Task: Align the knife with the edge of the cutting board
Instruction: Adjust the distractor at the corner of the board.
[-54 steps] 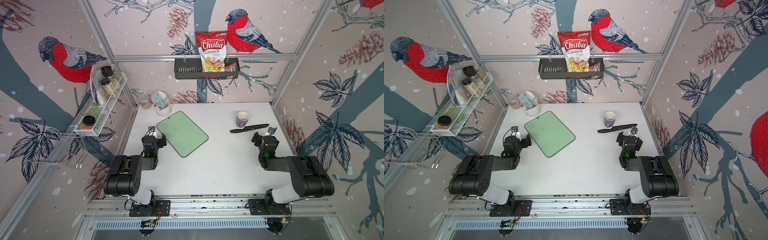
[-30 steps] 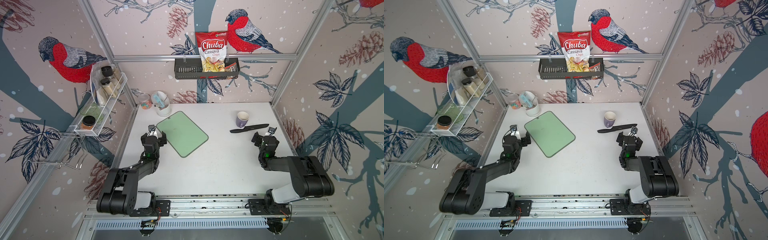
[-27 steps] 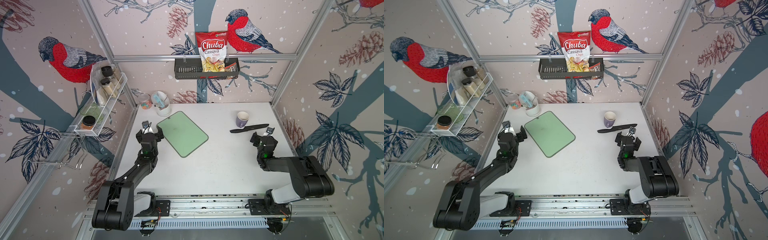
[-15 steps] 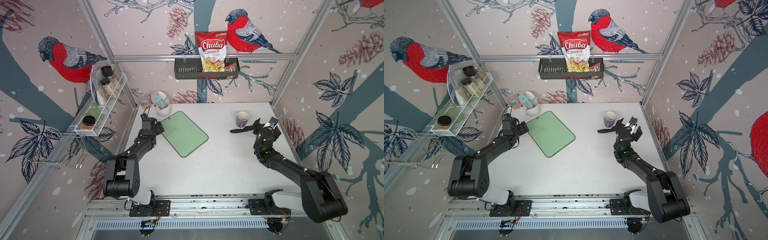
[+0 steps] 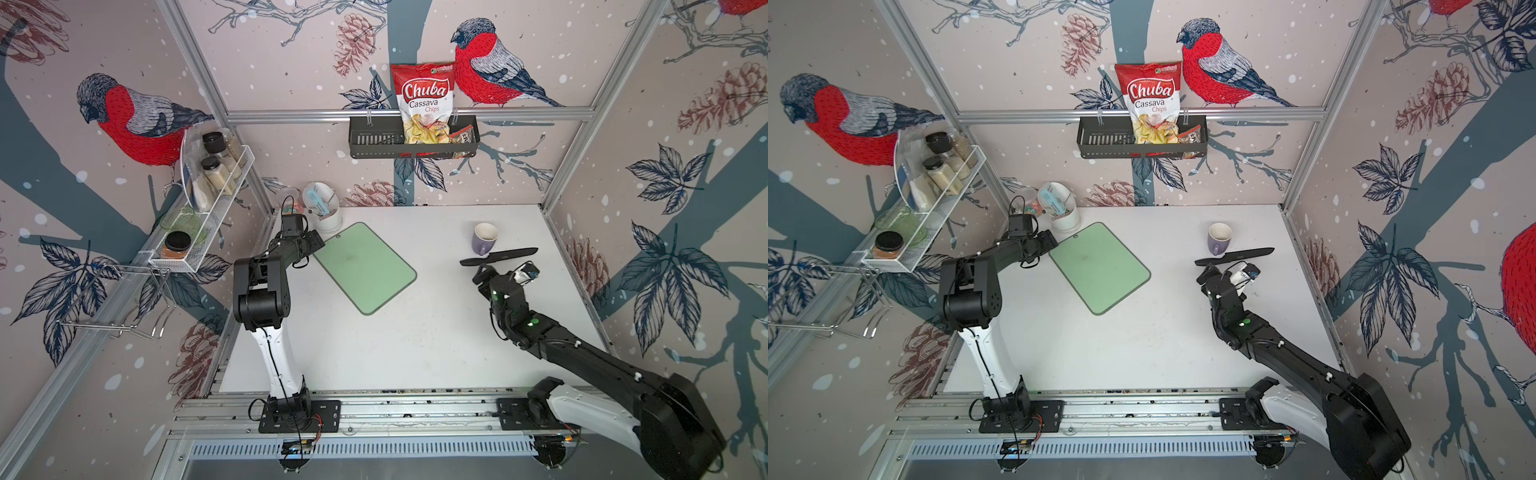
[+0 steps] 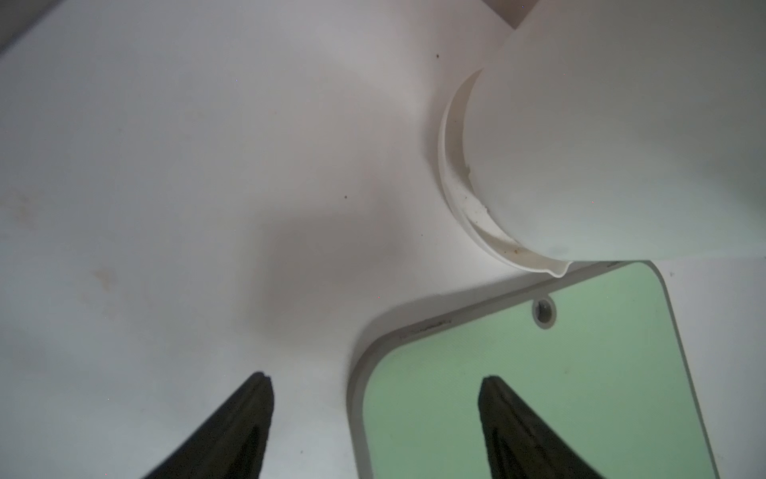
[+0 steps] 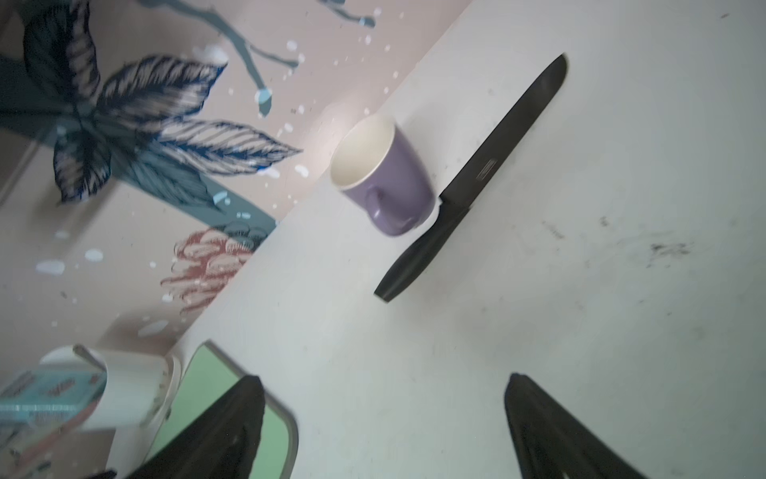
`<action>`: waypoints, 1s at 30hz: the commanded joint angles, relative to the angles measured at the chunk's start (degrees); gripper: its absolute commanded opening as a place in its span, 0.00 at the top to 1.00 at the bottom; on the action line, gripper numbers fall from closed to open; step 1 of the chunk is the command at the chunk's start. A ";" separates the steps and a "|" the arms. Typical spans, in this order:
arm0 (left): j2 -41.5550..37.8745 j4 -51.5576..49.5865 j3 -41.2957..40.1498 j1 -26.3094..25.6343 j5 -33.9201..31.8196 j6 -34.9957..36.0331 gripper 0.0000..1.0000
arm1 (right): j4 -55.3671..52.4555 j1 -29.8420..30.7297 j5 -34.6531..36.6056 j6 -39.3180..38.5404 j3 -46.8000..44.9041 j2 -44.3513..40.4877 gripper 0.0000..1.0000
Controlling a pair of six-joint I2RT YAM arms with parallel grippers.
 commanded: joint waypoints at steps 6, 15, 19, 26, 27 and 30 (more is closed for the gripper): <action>5.76 1.84 4.72 1.99 11.85 -4.99 0.21 | 0.67 12.44 1.90 -0.06 8.66 18.62 0.06; 10.05 9.21 5.44 4.49 19.18 -10.33 0.22 | 0.19 16.79 -4.43 0.46 16.88 33.64 0.02; 13.61 13.63 7.48 4.46 24.84 -14.34 0.22 | -0.53 16.79 -9.19 1.05 20.22 38.85 0.03; 17.40 16.29 9.91 3.22 28.16 -18.13 0.23 | -1.09 15.88 -12.96 3.86 23.16 44.54 0.02; 17.47 15.89 10.49 2.67 28.48 -17.97 0.23 | -1.07 15.67 -13.33 4.04 23.35 44.95 0.02; 18.45 13.06 12.18 1.02 29.85 -17.30 0.22 | -1.04 14.76 -14.43 5.23 23.78 45.92 0.02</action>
